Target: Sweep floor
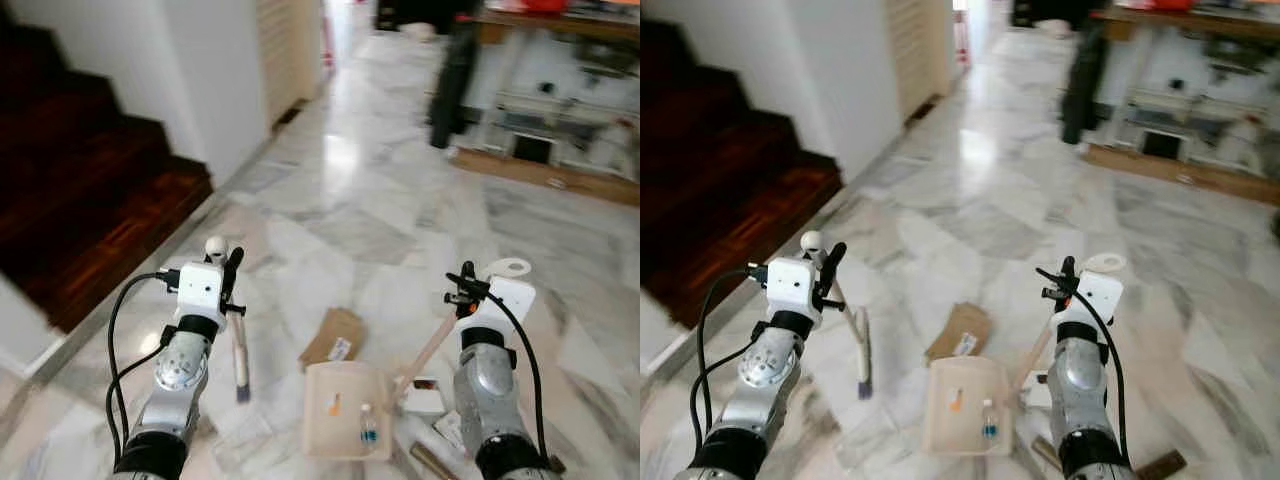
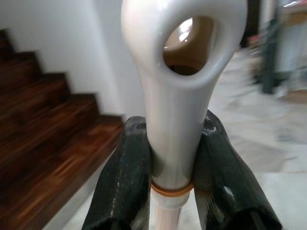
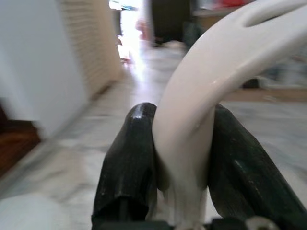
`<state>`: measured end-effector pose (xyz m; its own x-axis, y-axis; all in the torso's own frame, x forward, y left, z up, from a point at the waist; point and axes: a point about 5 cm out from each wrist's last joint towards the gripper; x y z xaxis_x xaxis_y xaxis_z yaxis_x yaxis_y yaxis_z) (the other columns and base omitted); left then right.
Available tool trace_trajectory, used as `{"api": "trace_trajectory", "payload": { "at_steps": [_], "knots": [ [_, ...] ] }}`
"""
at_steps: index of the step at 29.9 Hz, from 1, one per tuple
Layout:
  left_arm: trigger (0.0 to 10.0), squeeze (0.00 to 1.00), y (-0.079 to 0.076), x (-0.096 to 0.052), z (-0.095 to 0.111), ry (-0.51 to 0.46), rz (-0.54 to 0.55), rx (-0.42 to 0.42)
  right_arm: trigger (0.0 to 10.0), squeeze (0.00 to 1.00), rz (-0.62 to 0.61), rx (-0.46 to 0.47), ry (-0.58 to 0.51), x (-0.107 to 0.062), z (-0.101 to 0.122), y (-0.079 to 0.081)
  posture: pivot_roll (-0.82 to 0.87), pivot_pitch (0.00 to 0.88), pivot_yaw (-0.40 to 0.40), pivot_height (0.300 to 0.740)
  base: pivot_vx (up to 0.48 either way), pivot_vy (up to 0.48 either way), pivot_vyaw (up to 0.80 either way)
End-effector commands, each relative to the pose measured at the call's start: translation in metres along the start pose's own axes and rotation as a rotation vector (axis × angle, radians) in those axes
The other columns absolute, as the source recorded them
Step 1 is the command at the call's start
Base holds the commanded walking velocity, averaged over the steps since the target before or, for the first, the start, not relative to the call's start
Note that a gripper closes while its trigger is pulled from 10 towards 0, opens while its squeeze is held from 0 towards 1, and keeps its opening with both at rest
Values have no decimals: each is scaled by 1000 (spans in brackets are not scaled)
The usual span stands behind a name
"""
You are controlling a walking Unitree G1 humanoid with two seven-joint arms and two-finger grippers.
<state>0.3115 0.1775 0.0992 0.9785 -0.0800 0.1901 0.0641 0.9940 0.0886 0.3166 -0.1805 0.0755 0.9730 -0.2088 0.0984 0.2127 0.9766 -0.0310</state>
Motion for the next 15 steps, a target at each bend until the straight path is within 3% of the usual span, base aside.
{"api": "trace_trajectory", "payload": {
  "at_steps": [1, 13, 15],
  "knots": [
    [10000, 0, -3, 3, 7, -40, -16, 11, 10000, 0, -18, 24, -36, 3, 8, -2, 104, 0, -2, 740, 0, 0, 800],
    [10000, 0, -10, 0, 5, -36, -24, -4, 10000, 0, -4, 30, -14, -2, 2, 1, 114, 0, -13, 740, 0, 0, 800],
    [10000, 0, -9, -1, 4, -34, -21, -5, 10000, 0, -3, 32, -14, -2, 2, 1, 115, 0, -15, 740, 0, 0, 250]
  ]
}}
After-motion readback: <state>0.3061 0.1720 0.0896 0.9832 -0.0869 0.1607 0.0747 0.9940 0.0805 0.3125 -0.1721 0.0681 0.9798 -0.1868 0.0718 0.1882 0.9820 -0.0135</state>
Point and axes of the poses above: a point about 5 cm out from each wrist's last joint towards the gripper, its own x axis pointing out of the wrist towards the gripper, its own z axis along the axis of the wrist's last joint, y = z × x, and after that the axes turned 6 degrees about -x, right-handed
